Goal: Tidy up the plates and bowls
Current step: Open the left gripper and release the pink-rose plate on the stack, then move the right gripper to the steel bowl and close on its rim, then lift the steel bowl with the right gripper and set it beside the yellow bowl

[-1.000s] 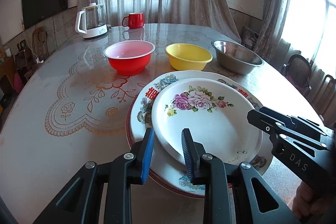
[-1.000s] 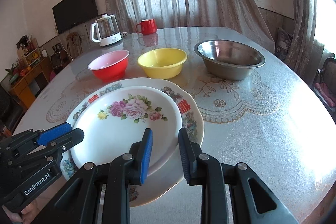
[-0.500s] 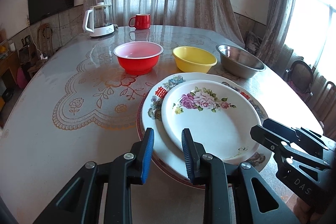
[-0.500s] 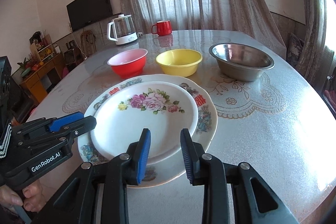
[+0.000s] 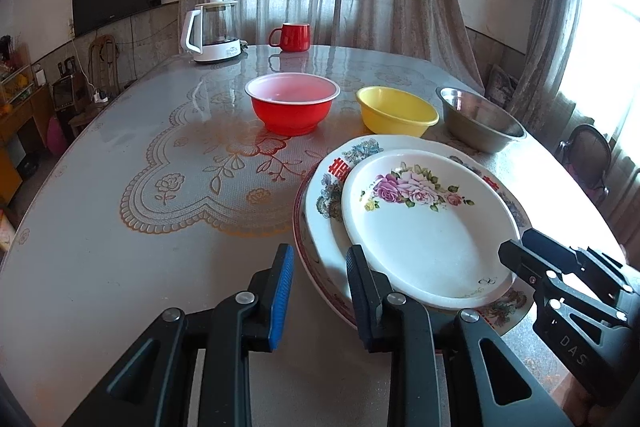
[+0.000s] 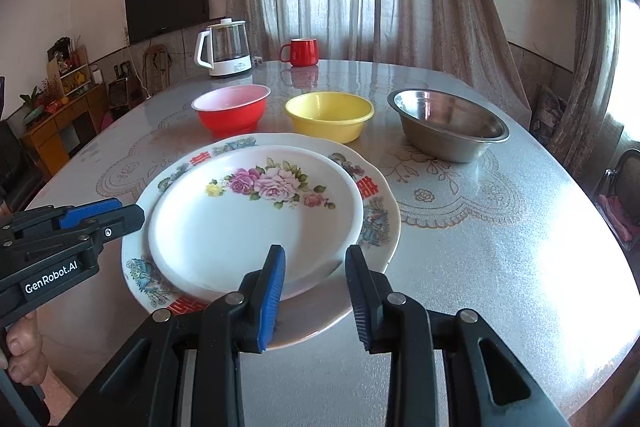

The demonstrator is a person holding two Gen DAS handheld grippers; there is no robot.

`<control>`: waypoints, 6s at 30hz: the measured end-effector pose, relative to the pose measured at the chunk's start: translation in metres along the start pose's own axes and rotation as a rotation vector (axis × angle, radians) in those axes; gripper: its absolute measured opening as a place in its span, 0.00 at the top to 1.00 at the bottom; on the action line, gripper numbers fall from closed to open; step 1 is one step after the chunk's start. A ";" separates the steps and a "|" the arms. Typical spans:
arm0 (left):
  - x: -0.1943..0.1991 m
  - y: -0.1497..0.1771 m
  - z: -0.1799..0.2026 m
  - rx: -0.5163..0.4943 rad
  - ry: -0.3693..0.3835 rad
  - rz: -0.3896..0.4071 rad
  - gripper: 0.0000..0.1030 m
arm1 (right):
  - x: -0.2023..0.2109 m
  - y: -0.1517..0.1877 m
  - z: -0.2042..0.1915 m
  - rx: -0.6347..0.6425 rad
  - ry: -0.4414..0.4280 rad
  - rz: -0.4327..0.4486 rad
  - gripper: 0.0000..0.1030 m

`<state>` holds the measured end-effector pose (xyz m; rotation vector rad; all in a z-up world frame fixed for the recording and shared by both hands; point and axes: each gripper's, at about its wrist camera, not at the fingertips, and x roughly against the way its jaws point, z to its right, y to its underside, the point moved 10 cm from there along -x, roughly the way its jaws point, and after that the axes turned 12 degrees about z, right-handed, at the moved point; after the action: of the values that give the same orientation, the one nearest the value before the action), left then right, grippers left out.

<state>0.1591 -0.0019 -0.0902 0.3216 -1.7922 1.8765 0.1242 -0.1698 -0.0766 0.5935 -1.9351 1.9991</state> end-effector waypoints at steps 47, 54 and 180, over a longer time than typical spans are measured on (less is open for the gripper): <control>-0.039 -0.050 0.080 -0.121 0.169 -0.074 0.67 | -0.027 -0.019 0.112 -0.395 0.070 -0.058 0.62; -0.065 -0.064 0.111 -0.132 0.261 -0.119 0.67 | -0.041 -0.025 0.149 -0.489 0.111 -0.056 0.62; -0.122 -0.074 0.124 0.152 0.314 -0.253 0.63 | -0.064 -0.016 0.199 -0.694 0.130 -0.113 0.75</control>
<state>0.2774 -0.1490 -0.0775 0.2764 -1.3407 1.7737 0.2055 -0.3621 -0.0917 0.3631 -2.2552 1.1405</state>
